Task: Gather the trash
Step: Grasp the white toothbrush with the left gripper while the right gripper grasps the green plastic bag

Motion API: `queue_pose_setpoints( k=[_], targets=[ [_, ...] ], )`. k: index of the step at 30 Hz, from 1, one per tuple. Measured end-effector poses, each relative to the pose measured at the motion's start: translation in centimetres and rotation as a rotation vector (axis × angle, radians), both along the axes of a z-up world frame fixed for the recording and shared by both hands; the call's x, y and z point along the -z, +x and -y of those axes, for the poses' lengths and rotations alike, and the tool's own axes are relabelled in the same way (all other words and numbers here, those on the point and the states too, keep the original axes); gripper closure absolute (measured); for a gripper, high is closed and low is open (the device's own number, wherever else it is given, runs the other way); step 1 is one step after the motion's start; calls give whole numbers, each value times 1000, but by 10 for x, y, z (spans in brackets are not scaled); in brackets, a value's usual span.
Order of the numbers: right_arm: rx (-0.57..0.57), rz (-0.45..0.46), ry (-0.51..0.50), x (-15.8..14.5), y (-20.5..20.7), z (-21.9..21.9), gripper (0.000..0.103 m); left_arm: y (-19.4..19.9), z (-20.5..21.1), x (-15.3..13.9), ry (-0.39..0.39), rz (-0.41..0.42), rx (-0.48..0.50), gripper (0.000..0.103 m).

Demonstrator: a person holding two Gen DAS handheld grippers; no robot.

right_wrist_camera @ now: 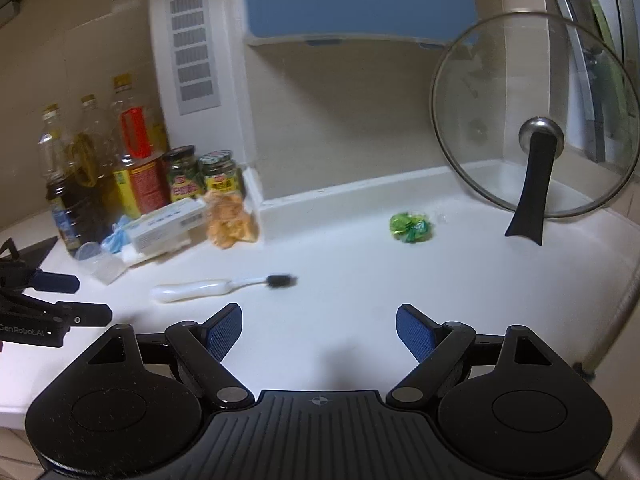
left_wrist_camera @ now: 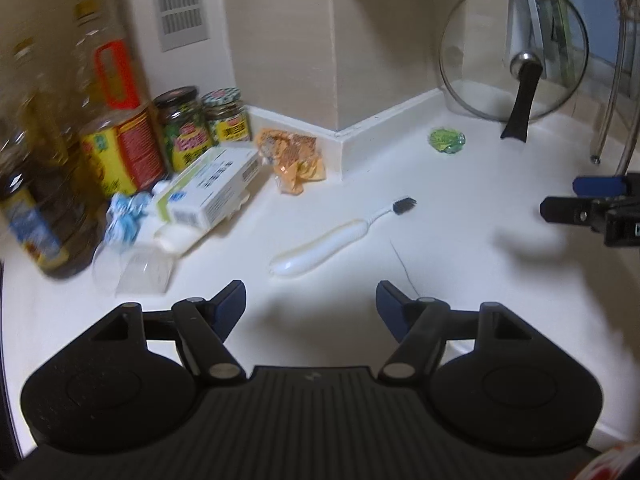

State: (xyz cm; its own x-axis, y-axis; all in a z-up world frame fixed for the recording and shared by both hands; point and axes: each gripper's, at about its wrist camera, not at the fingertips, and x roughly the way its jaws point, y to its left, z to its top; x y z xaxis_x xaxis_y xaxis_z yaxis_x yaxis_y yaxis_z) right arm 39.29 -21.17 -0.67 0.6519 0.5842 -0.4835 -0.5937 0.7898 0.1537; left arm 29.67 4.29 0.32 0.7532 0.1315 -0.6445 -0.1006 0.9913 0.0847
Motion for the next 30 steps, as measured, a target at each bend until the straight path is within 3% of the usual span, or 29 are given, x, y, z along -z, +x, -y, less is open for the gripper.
queue_pose_setpoints(
  k=[10, 12, 19, 24, 30],
  targets=[
    [111, -60, 22, 12, 41, 8, 19, 86, 4, 20, 139, -79, 322, 42],
    [135, -68, 13, 14, 44, 7, 19, 100, 1, 25, 154, -94, 362, 51],
    [203, -103, -10, 25, 58, 3, 19, 132, -11, 38, 114, -150, 504, 63],
    [211, -118, -13, 27, 67, -3, 19, 141, -16, 40, 80, -174, 544, 71],
    [199, -110, -5, 25, 75, -12, 19, 144, -20, 44, 52, -201, 564, 72]
  ],
)
